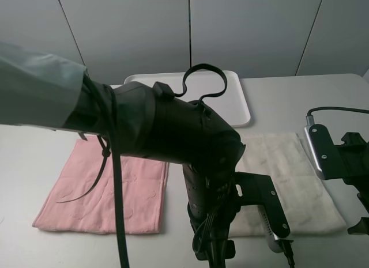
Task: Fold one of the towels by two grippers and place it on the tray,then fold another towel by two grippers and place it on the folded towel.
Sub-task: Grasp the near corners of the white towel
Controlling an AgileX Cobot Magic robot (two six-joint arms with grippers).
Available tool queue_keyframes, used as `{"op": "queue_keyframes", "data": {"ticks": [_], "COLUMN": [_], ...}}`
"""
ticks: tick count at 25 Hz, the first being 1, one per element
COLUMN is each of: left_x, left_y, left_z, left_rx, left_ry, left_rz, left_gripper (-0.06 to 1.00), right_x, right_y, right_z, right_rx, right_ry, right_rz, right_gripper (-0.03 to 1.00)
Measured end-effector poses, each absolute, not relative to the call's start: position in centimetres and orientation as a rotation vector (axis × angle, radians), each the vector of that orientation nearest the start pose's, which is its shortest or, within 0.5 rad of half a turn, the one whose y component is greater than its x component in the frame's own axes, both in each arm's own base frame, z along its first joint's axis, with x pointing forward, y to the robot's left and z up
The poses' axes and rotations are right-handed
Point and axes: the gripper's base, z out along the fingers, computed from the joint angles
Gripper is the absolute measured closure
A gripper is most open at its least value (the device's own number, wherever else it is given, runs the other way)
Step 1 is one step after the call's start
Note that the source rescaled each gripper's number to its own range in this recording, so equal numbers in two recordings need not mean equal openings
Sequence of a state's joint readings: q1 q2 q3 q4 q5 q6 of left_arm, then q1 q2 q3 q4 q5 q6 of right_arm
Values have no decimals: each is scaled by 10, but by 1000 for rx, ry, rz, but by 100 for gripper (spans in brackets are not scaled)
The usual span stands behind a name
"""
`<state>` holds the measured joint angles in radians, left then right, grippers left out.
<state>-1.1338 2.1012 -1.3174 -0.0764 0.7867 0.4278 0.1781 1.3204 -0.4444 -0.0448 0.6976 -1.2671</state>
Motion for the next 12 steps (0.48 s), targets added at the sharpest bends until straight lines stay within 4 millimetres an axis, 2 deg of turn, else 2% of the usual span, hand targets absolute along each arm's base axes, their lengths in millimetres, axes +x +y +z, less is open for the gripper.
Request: {"op": "queue_keyframes", "data": {"ticks": [7,12], "left_x": [154,150], "left_y": [-365,-364], "left_z": [110,106], "left_rx": [2128,2157], "left_ry": [2217,2232], "left_rz": [-136,-120], "left_gripper": [-4,-4], "right_x": [167,170], "right_y": [27,27], "right_z": [146,139], "right_rx": [-2114,-2135], "right_ry": [2293,2301], "right_rz": [-91,-70], "right_gripper": [-3,-3]}}
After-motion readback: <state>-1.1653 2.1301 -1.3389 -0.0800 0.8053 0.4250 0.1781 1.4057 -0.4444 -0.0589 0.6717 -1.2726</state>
